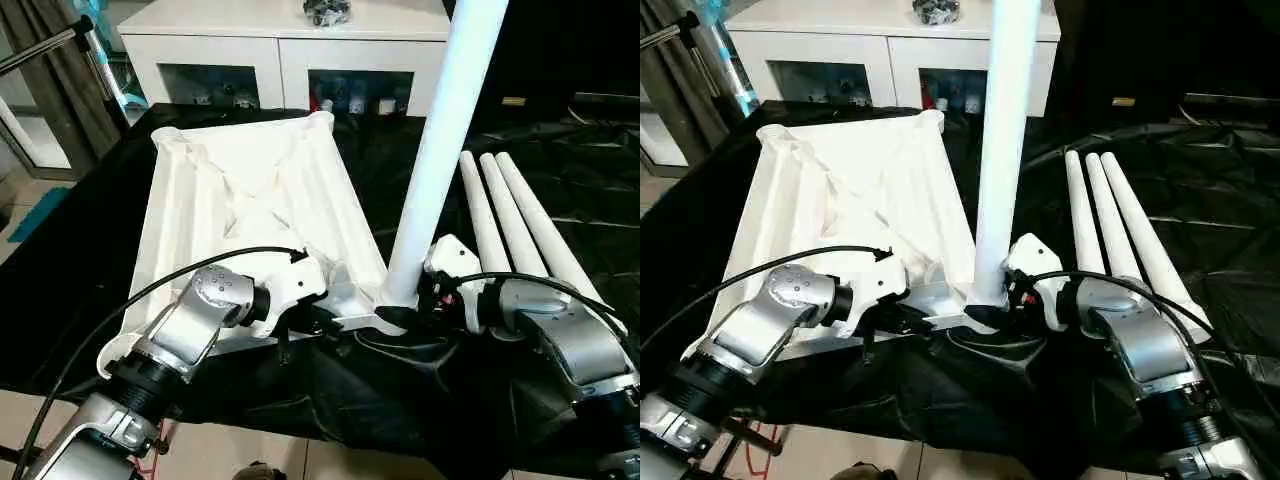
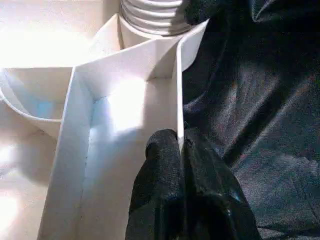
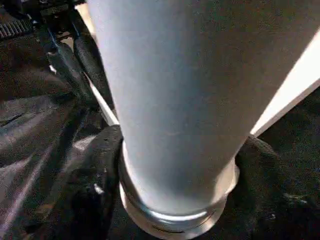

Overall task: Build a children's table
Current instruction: Rotate leg to tighten

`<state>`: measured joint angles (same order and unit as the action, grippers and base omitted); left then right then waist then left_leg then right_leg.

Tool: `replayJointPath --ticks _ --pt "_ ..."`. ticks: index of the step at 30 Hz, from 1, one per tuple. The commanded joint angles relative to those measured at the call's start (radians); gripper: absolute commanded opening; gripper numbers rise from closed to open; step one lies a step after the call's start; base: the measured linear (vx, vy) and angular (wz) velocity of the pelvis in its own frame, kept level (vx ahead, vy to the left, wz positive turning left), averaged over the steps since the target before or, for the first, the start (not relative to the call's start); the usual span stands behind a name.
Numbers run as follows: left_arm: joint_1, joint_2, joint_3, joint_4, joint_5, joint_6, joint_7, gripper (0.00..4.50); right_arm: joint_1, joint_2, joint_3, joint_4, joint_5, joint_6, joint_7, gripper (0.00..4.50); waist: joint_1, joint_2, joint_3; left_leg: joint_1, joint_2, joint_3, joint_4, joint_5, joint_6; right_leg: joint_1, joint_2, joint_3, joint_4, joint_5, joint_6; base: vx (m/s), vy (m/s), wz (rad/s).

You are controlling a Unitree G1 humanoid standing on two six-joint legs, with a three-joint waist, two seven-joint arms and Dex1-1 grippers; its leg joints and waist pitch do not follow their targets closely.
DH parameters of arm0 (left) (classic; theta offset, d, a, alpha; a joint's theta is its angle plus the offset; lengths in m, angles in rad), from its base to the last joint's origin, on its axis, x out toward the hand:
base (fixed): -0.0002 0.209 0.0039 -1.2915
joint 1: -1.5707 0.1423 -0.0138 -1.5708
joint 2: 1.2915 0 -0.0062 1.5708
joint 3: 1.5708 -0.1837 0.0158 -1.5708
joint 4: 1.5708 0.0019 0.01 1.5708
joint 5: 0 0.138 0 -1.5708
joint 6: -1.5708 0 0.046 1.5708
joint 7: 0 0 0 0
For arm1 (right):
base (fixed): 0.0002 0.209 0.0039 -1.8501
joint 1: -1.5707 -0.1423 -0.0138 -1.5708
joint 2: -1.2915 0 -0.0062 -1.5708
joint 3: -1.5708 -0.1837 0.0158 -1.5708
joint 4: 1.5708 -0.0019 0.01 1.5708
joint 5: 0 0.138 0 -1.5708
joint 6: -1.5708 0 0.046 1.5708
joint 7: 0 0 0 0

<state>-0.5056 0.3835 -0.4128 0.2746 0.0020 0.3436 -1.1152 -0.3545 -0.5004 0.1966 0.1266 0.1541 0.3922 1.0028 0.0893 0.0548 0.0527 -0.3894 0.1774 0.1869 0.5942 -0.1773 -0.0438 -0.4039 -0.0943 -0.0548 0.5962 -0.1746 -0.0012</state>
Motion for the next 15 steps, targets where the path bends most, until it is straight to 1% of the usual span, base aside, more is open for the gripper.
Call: replayJointPath --ticks 1,2,4,5,6,7,8,9,10,11,12,13,14,15 --pt "0.004 -0.018 -0.003 -0.029 -0.020 0.013 -0.004 0.00 0.001 0.044 -0.006 0.036 0.004 0.015 -0.050 2.82 -0.003 -0.009 -0.071 0.020 0.048 -0.019 -0.069 -0.190 0.056 0.049 -0.050 0.034 -0.057 -0.148 -0.243 0.000 0.000 0.00" --pt "0.004 -0.018 -0.003 -0.029 -0.020 0.013 -0.004 0.00 0.001 0.044 -0.006 0.036 0.004 0.015 -0.050 2.82 -0.003 -0.008 -0.071 0.022 0.047 -0.018 -0.069 -0.200 0.051 0.047 -0.050 0.034 -0.059 -0.161 -0.243 0.000 0.000 0.00" --pt "-0.014 -0.059 0.020 0.010 -0.014 0.047 0.069 0.00 -0.013 0.109 -0.030 0.109 0.000 0.011 -0.139 2.76 -0.009 -0.007 -0.069 0.021 0.046 -0.018 -0.071 -0.213 0.044 0.047 -0.050 0.034 -0.061 -0.181 -0.240 0.000 0.000 0.00" --pt "-0.024 -0.081 0.032 0.031 -0.010 0.060 0.107 0.00 -0.021 0.138 -0.037 0.142 -0.006 0.006 -0.179 2.74 -0.014 -0.007 -0.064 0.025 0.044 -0.018 -0.075 -0.261 0.021 0.043 -0.051 0.033 -0.070 -0.252 -0.231 0.000 0.000 0.00" --pt "-0.043 -0.115 0.050 0.066 -0.005 0.078 0.164 0.00 -0.040 0.180 -0.050 0.197 -0.011 -0.001 -0.240 2.74 -0.016 -0.007 -0.066 0.026 0.043 -0.020 -0.075 -0.269 0.012 0.045 -0.051 0.032 -0.069 -0.268 -0.225 0.000 0.000 0.00" --pt "-0.066 -0.155 0.065 0.107 0.001 0.095 0.224 0.00 -0.065 0.231 -0.062 0.261 -0.017 -0.010 -0.308 2.74 -0.025 -0.006 -0.066 0.025 0.041 -0.021 -0.075 -0.279 -0.001 0.044 -0.051 0.032 -0.069 -0.288 -0.221 0.000 0.000 0.00" --pt "-0.084 -0.183 0.074 0.138 0.008 0.105 0.270 0.00 -0.086 0.271 -0.073 0.312 -0.019 -0.015 -0.363 2.74 -0.027 -0.008 -0.064 0.027 0.040 -0.022 -0.077 -0.291 -0.006 0.041 -0.051 0.031 -0.077 -0.310 -0.214 0.000 0.000 0.00" --pt "-0.103 -0.215 0.082 0.173 0.017 0.116 0.320 0.00 -0.111 0.316 -0.087 0.369 -0.020 -0.021 -0.424 2.74 -0.035 -0.008 -0.066 0.028 0.038 -0.023 -0.076 -0.297 -0.013 0.042 -0.052 0.031 -0.076 -0.321 -0.211 0.000 0.000 0.00" --pt "-0.104 -0.217 0.082 0.175 0.018 0.116 0.323 0.00 -0.112 0.319 -0.087 0.372 -0.020 -0.021 -0.428 2.74 -0.040 -0.008 -0.063 0.025 0.036 -0.024 -0.077 -0.307 -0.014 0.042 -0.052 0.030 -0.080 -0.340 -0.206 0.000 0.000 0.00" --pt "-0.129 -0.259 0.083 0.215 0.029 0.122 0.374 0.00 -0.148 0.380 -0.101 0.452 -0.020 -0.035 -0.500 2.73 -0.041 -0.009 -0.063 0.027 0.036 -0.023 -0.077 -0.326 -0.009 0.040 -0.053 0.030 -0.086 -0.374 -0.186 0.000 0.000 0.00" --pt "-0.134 -0.270 0.083 0.222 0.031 0.124 0.386 0.00 -0.157 0.395 -0.104 0.470 -0.020 -0.037 -0.518 2.73 -0.044 -0.008 -0.061 0.028 0.036 -0.025 -0.078 -0.338 -0.013 0.037 -0.053 0.029 -0.088 -0.391 -0.184 0.000 0.000 0.00" --pt "-0.143 -0.289 0.078 0.231 0.038 0.125 0.403 0.00 -0.177 0.424 -0.115 0.510 -0.018 -0.028 -0.559 2.73 -0.044 -0.007 -0.061 0.031 0.036 -0.027 -0.079 -0.357 -0.015 0.038 -0.052 0.027 -0.093 -0.416 -0.173 0.000 0.000 0.00" --pt "-0.147 -0.302 0.072 0.228 0.043 0.131 0.409 0.00 -0.190 0.442 -0.119 0.536 -0.021 -0.023 -0.581 2.73 -0.047 -0.010 -0.061 0.032 0.036 -0.027 -0.079 -0.363 -0.014 0.035 -0.052 0.028 -0.093 -0.420 -0.173 0.000 0.000 0.00" --pt "-0.150 -0.312 0.067 0.226 0.046 0.136 0.413 0.00 -0.201 0.457 -0.123 0.557 -0.025 -0.018 -0.599 2.73 -0.049 -0.009 -0.060 0.028 0.036 -0.030 -0.082 -0.373 -0.016 0.039 -0.051 0.025 -0.094 -0.430 -0.164 0.000 0.000 0.00"
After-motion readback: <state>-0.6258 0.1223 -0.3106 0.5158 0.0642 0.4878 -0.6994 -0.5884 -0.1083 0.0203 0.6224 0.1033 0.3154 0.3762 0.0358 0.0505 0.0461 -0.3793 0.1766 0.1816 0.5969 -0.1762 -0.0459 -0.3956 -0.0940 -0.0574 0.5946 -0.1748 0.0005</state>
